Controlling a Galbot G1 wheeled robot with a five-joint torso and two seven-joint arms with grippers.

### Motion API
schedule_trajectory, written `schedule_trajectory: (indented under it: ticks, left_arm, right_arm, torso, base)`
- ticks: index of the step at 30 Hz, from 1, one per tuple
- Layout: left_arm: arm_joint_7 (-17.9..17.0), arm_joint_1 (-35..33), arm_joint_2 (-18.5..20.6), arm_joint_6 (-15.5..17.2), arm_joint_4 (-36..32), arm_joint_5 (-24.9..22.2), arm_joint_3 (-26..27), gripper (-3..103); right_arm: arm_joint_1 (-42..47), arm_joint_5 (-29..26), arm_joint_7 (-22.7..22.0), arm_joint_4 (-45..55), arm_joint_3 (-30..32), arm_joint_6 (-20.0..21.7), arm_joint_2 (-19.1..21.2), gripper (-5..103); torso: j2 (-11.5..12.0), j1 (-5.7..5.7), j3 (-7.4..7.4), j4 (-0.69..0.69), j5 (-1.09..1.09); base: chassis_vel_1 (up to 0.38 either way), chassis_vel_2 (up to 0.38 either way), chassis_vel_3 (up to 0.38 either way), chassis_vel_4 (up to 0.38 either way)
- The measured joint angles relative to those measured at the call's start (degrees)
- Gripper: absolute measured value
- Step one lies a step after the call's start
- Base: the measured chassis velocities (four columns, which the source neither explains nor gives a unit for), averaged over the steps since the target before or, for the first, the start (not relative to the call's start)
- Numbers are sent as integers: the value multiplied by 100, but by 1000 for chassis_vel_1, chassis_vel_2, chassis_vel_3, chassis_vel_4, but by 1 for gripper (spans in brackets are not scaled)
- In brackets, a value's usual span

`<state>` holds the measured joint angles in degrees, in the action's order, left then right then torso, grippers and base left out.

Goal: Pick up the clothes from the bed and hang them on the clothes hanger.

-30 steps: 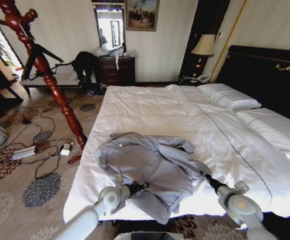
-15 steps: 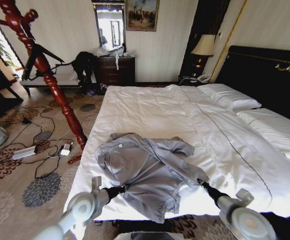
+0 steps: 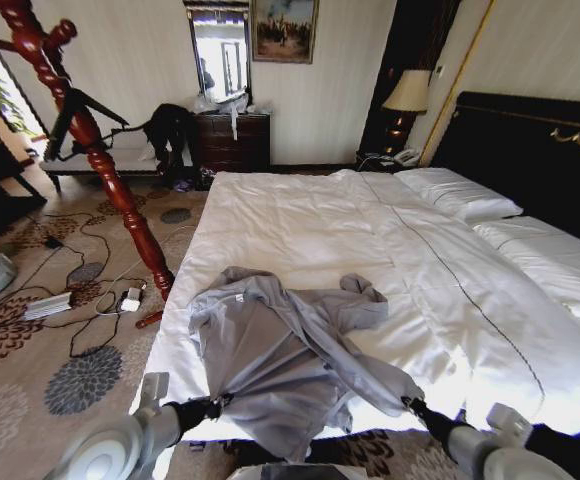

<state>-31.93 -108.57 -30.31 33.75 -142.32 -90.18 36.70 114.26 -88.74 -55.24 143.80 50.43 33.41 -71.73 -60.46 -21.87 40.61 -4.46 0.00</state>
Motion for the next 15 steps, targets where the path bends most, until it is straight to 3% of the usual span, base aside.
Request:
schedule_trajectory:
  ticks: [4, 7, 11, 15]
  left_arm:
    - [-61, -236, -99, 74, 34, 66, 233, 0]
    - [-293, 49, -381, 81, 173, 321, -279, 0]
    - [-346, 76, -584, 162, 179, 494, -479, 0]
    - [-209, -12, -718, 196, 222, 831, -497, 11]
  right_arm:
    - [-16, 511, -72, -9, -46, 16, -12, 0]
    - [-202, 1268, 96, -237, -181, -143, -15, 0]
    - [-402, 1367, 251, -322, -206, -208, 21, 0]
    - [-499, 1477, 466, -362, -170, -237, 60, -2]
  torso:
    - [0, 0, 0, 0, 1]
    - [0, 0, 0, -1, -2]
    - [1, -1, 1, 1, 0]
    - [0, -1, 1, 1, 1]
  base:
    - [0, 0, 0, 0]
    - [0, 0, 0, 0]
    - [0, 0, 0, 0]
    - [0, 0, 0, 0]
